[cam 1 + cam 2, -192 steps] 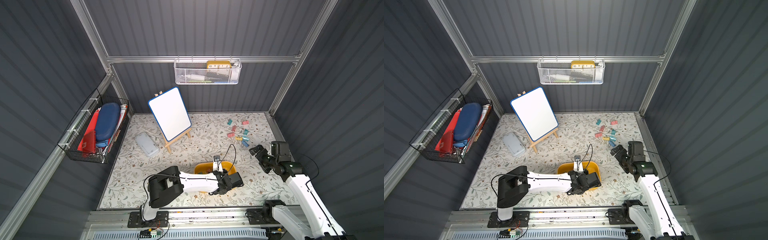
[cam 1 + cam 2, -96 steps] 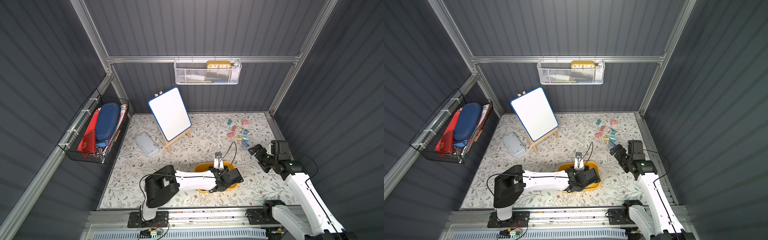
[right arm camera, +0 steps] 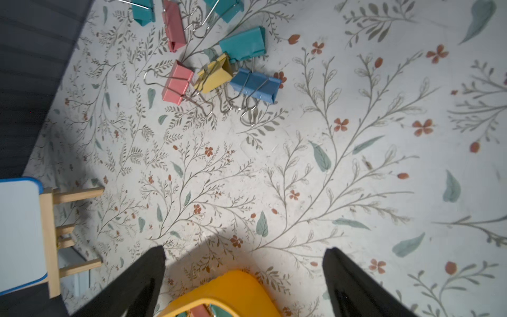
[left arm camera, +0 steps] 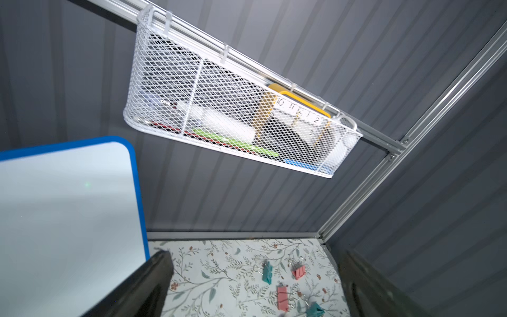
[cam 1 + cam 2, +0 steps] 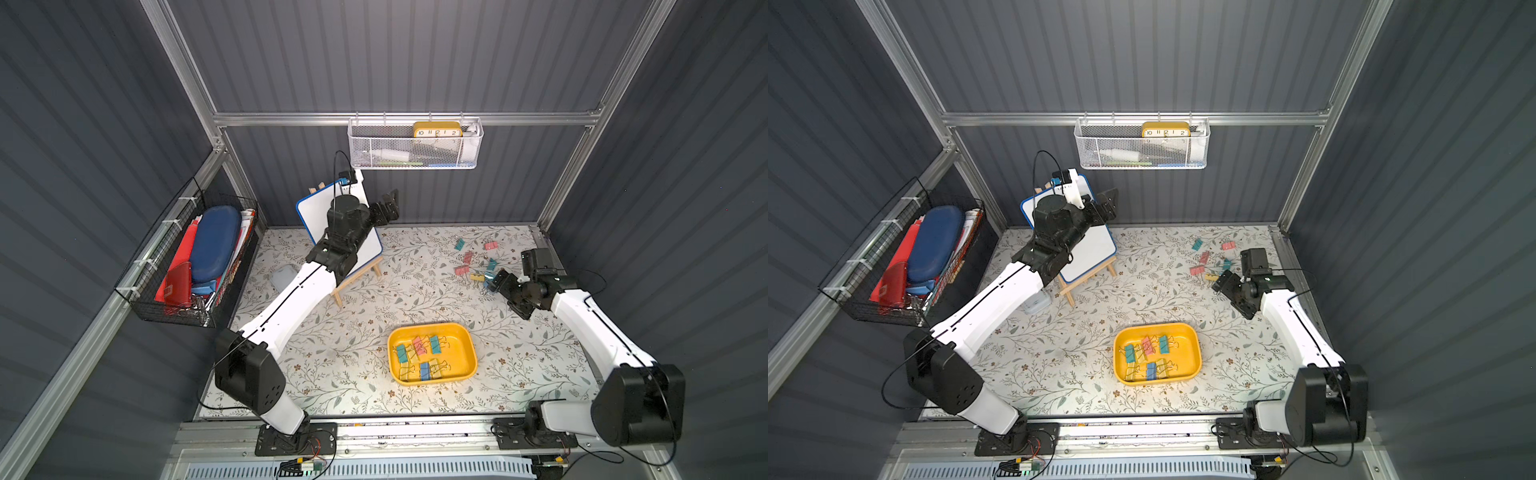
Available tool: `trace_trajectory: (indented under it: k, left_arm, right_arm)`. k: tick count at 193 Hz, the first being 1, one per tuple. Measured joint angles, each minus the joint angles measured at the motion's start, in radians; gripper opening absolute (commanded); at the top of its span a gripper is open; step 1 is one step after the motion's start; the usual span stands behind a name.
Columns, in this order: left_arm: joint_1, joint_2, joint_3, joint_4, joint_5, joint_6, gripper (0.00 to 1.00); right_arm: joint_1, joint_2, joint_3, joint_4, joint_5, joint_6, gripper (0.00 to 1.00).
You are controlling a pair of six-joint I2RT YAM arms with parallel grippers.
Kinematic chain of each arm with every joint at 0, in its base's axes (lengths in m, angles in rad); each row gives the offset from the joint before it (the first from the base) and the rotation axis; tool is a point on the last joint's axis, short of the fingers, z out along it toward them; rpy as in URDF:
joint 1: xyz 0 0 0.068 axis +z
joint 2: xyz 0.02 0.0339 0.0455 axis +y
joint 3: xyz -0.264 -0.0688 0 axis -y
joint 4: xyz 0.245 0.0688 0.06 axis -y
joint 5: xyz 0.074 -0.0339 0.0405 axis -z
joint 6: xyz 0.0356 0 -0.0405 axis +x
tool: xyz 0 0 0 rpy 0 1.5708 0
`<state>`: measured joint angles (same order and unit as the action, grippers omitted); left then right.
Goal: Put the binder clips in the storage box
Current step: Pick up the binder clip at the center of the board.
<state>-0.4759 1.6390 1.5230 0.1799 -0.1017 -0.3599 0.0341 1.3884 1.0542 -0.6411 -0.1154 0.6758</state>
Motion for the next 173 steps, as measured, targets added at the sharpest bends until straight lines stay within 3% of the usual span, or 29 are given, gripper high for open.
trace_trajectory:
  k: [34,63,85,118,173]
  left_arm:
    - [0.045,0.077,-0.065,0.06,0.121,0.118,0.99]
    - [0.036,0.075,-0.186,0.114,0.222,0.196,0.99]
    - [0.034,0.075,-0.179,0.109,0.291,0.24,0.99]
    - [0.011,0.076,-0.056,0.065,0.361,0.32,0.99]
    - [-0.131,0.065,-0.062,0.024,0.271,0.427,0.99]
  right_arm:
    - [-0.006,0.147,0.046,0.058,0.015,0.029,0.97]
    - [-0.043,0.208,0.033,0.182,-0.02,0.181,0.97]
    - [-0.069,0.207,-0.039,0.341,-0.033,0.329,0.97]
    - [-0.072,0.215,-0.151,0.519,-0.043,0.538,0.84]
    - [-0.072,0.288,-0.2,0.684,-0.071,0.712,0.48]
